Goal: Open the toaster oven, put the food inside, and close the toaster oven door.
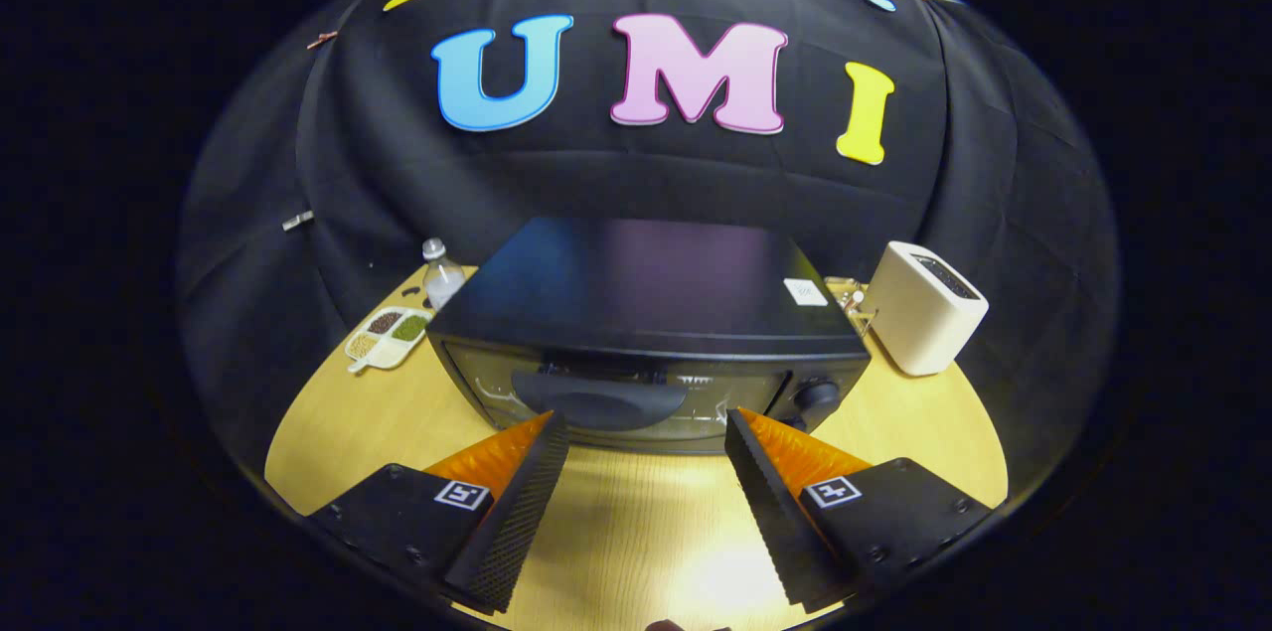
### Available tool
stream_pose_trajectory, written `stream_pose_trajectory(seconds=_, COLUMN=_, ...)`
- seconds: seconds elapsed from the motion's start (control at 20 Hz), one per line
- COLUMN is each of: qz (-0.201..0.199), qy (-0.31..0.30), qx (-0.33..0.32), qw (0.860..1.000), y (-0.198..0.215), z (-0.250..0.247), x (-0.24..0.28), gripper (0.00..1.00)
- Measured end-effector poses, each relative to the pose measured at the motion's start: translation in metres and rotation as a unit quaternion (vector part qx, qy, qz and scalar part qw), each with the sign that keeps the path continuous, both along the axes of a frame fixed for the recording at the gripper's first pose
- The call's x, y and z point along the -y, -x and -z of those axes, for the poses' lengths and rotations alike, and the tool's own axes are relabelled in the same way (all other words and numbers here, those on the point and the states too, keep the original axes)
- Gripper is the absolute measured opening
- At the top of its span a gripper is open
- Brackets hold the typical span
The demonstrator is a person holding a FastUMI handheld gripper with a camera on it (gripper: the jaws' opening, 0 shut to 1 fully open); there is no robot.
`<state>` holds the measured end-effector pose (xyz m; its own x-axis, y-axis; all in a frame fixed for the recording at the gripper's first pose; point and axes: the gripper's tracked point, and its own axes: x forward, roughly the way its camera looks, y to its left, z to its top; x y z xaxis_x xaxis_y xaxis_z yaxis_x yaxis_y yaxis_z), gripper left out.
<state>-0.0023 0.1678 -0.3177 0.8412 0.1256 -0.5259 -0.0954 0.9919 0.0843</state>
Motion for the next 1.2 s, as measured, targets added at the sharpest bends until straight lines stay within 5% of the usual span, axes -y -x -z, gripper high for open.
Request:
stream_pose_trajectory(seconds=0.65, qz=-0.004, qy=0.006, qx=0.190, qw=0.982, y=0.006, z=-0.196, x=0.095, gripper=0.98)
stream_pose_trajectory(seconds=1.2, qz=-0.016, qy=-0.010, qx=0.197, qw=0.980, y=0.022, z=-0.211, x=0.156, gripper=0.98)
